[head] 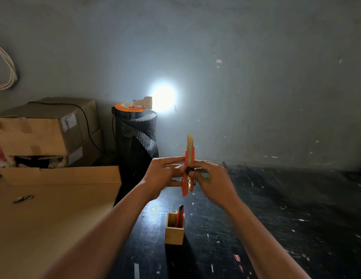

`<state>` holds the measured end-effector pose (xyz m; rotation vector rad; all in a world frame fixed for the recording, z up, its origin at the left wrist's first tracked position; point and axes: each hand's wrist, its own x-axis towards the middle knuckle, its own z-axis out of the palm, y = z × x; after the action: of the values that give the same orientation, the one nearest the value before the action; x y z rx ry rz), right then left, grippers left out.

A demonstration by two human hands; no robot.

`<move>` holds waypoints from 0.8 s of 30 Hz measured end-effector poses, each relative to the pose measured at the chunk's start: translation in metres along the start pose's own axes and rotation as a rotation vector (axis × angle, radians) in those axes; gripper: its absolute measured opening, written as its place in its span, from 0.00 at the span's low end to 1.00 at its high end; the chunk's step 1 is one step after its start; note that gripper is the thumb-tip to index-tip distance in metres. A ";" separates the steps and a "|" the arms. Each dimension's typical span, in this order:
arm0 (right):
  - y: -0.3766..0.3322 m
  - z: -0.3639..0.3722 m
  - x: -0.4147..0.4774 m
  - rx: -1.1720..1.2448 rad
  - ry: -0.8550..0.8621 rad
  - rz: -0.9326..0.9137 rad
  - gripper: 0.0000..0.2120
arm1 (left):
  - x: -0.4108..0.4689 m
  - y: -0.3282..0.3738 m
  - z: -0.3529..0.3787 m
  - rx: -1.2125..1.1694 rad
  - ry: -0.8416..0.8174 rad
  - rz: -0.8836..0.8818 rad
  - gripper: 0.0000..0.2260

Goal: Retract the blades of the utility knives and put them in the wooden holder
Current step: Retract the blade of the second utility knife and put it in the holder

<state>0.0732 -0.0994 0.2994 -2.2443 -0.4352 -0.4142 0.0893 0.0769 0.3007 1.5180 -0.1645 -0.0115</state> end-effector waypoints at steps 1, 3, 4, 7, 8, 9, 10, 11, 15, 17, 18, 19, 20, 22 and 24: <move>-0.001 0.000 0.000 -0.002 -0.002 -0.005 0.11 | 0.000 0.003 0.000 -0.005 -0.001 0.001 0.12; -0.003 0.000 0.001 -0.001 -0.002 -0.016 0.11 | 0.001 0.006 -0.001 -0.002 0.012 0.010 0.12; -0.004 0.000 0.001 0.003 -0.003 -0.019 0.11 | 0.002 0.007 -0.001 0.005 0.023 0.015 0.11; -0.006 0.001 -0.001 0.006 -0.015 -0.015 0.12 | 0.002 0.006 -0.002 0.036 0.053 0.019 0.09; -0.006 0.002 -0.002 0.003 -0.023 -0.009 0.12 | 0.002 0.005 -0.002 0.038 0.056 0.019 0.09; -0.006 0.003 -0.003 0.000 -0.030 -0.005 0.13 | 0.001 0.004 -0.002 0.039 0.055 0.020 0.09; -0.004 0.004 -0.004 -0.008 -0.035 -0.002 0.13 | 0.001 0.003 -0.001 0.038 0.053 0.019 0.09; -0.003 0.004 -0.005 -0.018 -0.038 -0.003 0.13 | 0.000 0.003 -0.001 0.037 0.050 0.016 0.10; -0.002 0.006 -0.013 -0.015 -0.049 -0.027 0.13 | -0.002 0.000 0.001 0.028 0.057 0.004 0.10; 0.002 0.010 -0.019 -0.005 -0.073 -0.027 0.13 | -0.001 0.001 0.000 0.013 0.079 -0.009 0.09; 0.004 0.012 -0.022 -0.009 -0.078 -0.023 0.13 | 0.000 0.002 0.000 0.011 0.084 -0.014 0.09; 0.006 0.014 -0.024 -0.011 -0.077 -0.015 0.13 | 0.000 0.003 -0.001 0.019 0.081 -0.014 0.10; 0.007 0.016 -0.026 -0.008 -0.073 -0.004 0.12 | 0.000 0.003 -0.001 0.037 0.070 -0.008 0.10; 0.008 0.018 -0.029 0.008 -0.057 0.009 0.14 | 0.000 0.004 -0.001 0.080 0.058 0.010 0.10; 0.006 0.020 -0.031 0.026 -0.037 0.002 0.18 | 0.001 0.003 -0.001 0.092 0.072 0.018 0.09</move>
<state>0.0516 -0.0934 0.2700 -2.2301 -0.4555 -0.3646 0.0903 0.0780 0.3040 1.6065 -0.1226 0.0661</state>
